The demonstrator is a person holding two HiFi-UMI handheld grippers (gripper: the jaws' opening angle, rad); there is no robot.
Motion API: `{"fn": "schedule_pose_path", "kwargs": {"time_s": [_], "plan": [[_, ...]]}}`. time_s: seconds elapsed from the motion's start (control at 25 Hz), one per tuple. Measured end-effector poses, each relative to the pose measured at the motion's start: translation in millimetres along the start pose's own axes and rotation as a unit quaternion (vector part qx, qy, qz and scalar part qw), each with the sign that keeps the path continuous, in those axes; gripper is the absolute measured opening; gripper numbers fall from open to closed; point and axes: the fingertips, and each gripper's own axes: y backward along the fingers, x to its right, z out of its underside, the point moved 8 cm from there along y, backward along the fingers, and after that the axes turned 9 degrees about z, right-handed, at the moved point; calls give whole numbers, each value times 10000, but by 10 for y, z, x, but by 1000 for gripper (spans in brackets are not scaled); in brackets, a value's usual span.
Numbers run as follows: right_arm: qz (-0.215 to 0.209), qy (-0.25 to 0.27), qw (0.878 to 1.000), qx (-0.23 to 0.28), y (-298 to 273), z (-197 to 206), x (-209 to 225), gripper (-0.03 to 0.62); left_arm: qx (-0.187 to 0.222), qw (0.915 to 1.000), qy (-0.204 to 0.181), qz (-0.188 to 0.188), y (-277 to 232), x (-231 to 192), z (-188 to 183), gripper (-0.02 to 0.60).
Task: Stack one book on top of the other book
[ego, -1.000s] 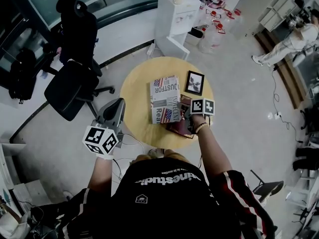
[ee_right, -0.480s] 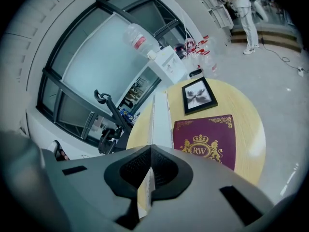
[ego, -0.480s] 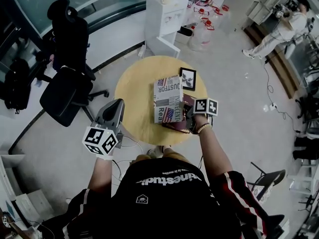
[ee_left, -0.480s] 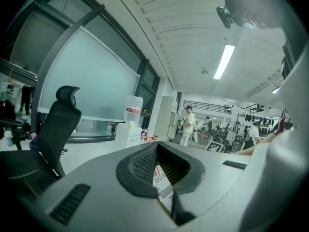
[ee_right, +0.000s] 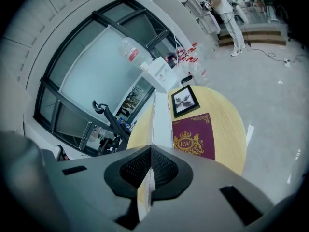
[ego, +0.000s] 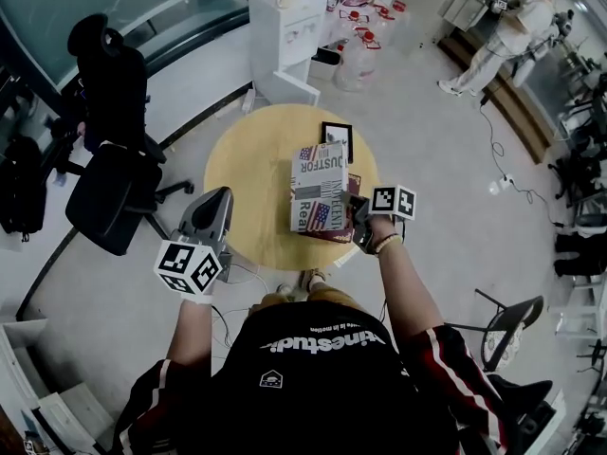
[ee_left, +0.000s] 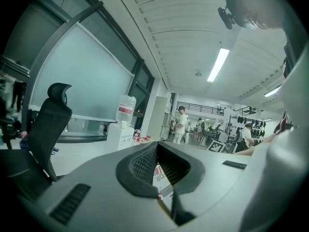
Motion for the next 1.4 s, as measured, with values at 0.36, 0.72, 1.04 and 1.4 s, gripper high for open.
{"fn": "schedule_pose_path", "kwargs": {"time_s": [0.36, 0.72, 1.04, 1.4], "plan": [[-28, -703, 9974, 150, 171, 166, 356, 28, -58, 9993, 6, 356, -225, 119, 28, 15], [-63, -1111, 9936, 169, 179, 333, 652, 29, -170, 9983, -35, 552, -435, 315, 63, 15], [-51, -1231, 9923, 88, 137, 425, 912, 29, -270, 9978, 28, 612, -603, 616, 190, 15], [-79, -1136, 9934, -93, 81, 478, 1141, 35, -285, 9985, 20, 469, -728, 848, 198, 15]]}}
